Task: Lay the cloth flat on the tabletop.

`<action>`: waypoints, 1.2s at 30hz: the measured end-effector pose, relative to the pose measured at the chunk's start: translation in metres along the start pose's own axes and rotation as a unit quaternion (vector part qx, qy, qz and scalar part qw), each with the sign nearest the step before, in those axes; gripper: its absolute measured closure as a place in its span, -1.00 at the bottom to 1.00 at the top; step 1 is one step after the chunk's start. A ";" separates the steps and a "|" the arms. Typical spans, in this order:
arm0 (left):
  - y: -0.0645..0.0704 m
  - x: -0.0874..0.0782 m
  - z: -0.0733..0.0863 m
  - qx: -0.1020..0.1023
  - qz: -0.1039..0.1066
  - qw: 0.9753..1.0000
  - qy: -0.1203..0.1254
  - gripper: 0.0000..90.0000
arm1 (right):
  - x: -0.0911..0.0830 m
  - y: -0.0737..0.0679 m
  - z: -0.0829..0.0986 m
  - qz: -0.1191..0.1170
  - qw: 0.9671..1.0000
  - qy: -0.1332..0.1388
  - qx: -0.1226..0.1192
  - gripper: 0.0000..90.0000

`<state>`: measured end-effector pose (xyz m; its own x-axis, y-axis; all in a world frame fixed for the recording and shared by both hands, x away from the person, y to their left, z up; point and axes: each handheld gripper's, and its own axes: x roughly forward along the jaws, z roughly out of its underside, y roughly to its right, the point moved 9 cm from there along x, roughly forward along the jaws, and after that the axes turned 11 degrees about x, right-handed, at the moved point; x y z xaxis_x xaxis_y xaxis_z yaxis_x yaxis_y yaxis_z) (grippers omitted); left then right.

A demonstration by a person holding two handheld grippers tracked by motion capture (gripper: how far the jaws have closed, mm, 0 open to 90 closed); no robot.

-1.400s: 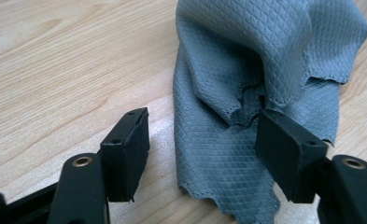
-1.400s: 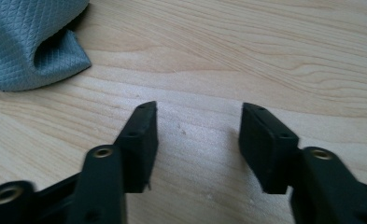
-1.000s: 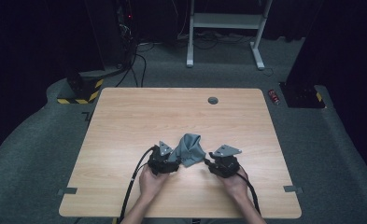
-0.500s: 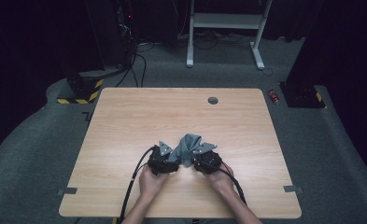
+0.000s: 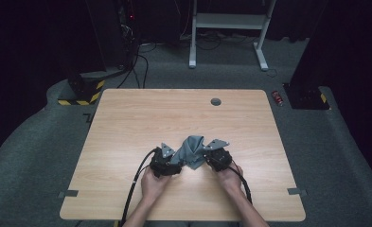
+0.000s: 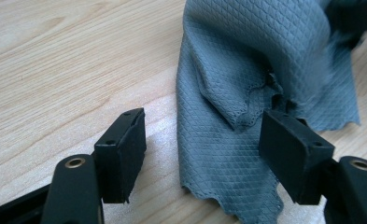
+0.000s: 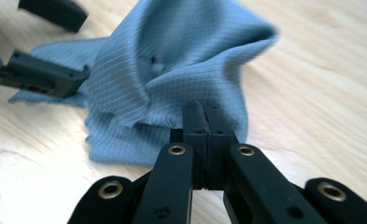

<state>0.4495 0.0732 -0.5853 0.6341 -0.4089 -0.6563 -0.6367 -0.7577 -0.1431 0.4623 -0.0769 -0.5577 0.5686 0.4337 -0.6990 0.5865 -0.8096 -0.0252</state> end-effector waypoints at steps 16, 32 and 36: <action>0.000 0.000 0.000 0.001 0.000 1.000 0.000 -0.28 | -0.016 0.061 0.024 0.040 0.996 0.006 0.084 0.93; 0.034 -0.012 -0.025 0.059 0.056 0.996 0.044 -0.21 | 0.004 0.013 0.018 -0.007 0.999 -0.021 0.028 0.52; 0.045 -0.003 -0.037 0.096 0.049 0.994 0.029 -0.22 | 0.007 0.011 0.022 -0.010 0.999 -0.027 0.029 0.49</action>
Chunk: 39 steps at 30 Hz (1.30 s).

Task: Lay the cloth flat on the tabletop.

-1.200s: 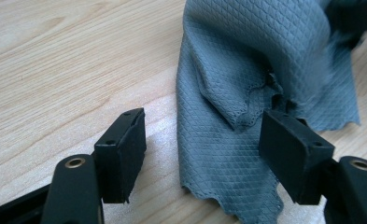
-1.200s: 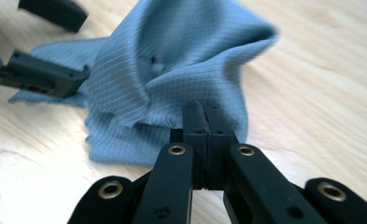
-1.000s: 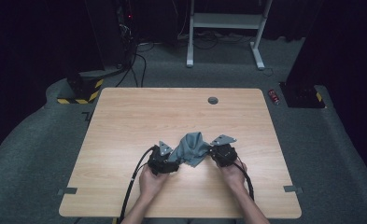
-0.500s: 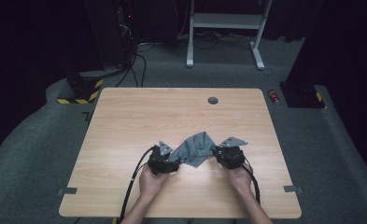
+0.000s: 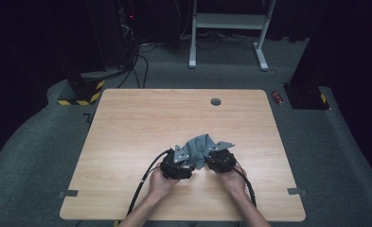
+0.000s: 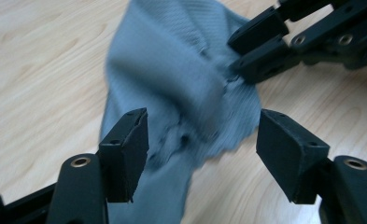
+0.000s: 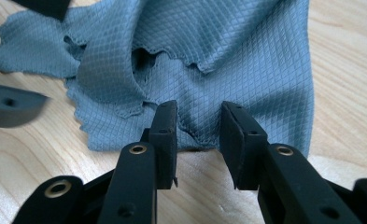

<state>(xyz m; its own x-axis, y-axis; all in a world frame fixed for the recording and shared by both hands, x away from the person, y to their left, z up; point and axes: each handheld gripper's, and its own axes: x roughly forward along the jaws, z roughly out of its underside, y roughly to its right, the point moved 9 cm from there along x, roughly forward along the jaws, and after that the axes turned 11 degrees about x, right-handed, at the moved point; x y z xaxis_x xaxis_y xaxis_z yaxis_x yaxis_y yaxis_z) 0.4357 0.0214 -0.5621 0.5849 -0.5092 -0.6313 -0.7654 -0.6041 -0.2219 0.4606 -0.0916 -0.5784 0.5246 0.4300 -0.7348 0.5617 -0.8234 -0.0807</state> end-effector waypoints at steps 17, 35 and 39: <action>-0.068 -0.004 -0.033 -0.062 -0.008 0.998 0.008 0.96 | -0.002 -0.001 0.004 0.007 1.000 0.008 -0.026 0.95; -0.059 -0.008 -0.005 -0.048 -0.034 0.998 -0.038 0.03 | -0.022 -0.015 0.001 -0.014 0.998 0.023 -0.051 0.61; -0.043 -0.005 0.010 -0.063 -0.021 0.997 -0.042 -0.01 | -0.018 -0.026 -0.006 -0.021 0.998 0.022 -0.059 0.42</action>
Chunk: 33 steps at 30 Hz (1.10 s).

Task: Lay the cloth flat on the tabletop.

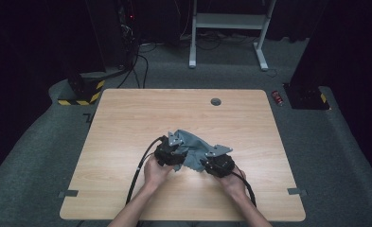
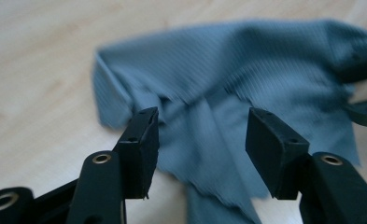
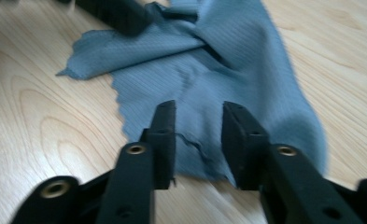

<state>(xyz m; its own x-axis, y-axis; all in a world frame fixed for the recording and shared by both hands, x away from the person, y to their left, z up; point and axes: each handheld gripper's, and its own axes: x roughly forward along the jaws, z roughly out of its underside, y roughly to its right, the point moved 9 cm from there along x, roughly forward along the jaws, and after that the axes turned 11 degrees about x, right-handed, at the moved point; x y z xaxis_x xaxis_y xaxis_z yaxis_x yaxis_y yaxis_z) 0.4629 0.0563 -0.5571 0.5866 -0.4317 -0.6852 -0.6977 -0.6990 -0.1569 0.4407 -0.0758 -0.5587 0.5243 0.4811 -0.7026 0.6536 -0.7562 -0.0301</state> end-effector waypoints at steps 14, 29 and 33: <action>0.003 0.006 0.031 -0.017 -0.009 1.000 0.023 -0.06 | 0.025 -0.008 0.000 0.009 0.998 -0.051 -0.030 0.96; 0.003 0.006 0.032 -0.019 -0.013 0.999 0.021 -0.11 | -0.004 0.048 -0.042 0.064 0.998 -0.003 -0.002 1.00; 0.003 0.006 0.032 -0.019 -0.013 1.000 0.021 -0.11 | -0.010 0.086 -0.048 0.096 0.995 -0.001 0.037 1.00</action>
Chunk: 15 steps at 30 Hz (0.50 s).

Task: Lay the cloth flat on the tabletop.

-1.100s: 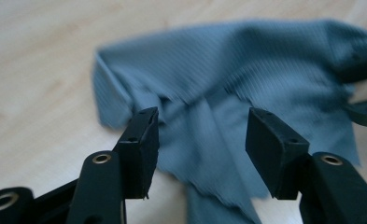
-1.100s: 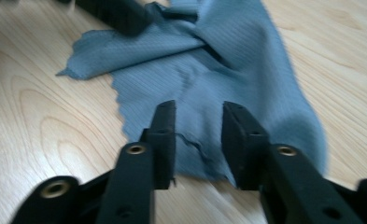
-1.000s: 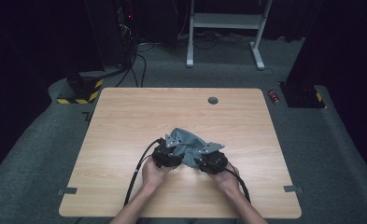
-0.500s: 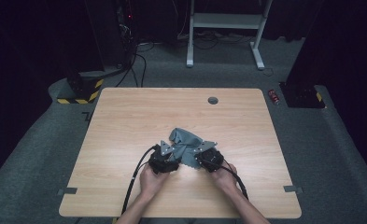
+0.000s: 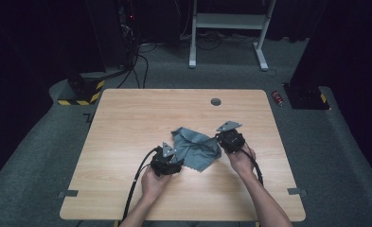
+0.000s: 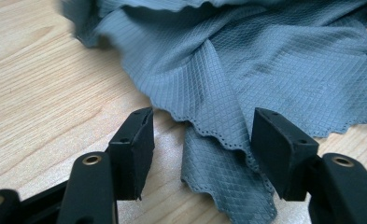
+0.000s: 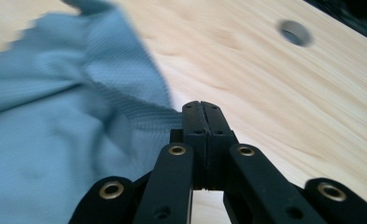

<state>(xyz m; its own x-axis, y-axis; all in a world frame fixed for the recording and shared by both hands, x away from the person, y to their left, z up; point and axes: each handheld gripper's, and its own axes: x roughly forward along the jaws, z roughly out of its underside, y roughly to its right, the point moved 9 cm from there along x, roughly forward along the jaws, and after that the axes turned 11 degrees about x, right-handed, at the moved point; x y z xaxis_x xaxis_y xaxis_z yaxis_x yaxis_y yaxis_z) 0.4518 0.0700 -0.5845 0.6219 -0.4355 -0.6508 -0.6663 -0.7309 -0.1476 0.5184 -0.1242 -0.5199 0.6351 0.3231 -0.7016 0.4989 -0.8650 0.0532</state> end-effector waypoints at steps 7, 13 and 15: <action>0.000 0.000 0.000 0.001 0.001 1.000 0.001 -0.10 | 0.024 0.043 0.002 0.048 0.998 -0.023 0.044 1.00; 0.002 -0.001 0.000 0.006 0.008 1.000 0.007 0.07 | 0.032 0.040 0.010 0.029 0.996 -0.021 0.079 0.77; 0.002 -0.002 0.000 0.008 0.009 1.000 0.008 0.14 | 0.020 0.029 0.007 0.014 0.998 0.001 0.068 0.73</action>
<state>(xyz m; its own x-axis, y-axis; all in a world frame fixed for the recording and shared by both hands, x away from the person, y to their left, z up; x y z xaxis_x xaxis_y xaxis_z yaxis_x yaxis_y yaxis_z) 0.4494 0.0695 -0.5832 0.6162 -0.4568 -0.6416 -0.6842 -0.7140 -0.1487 0.5415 -0.1451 -0.5372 0.6487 0.2984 -0.7001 0.3960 -0.9179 -0.0243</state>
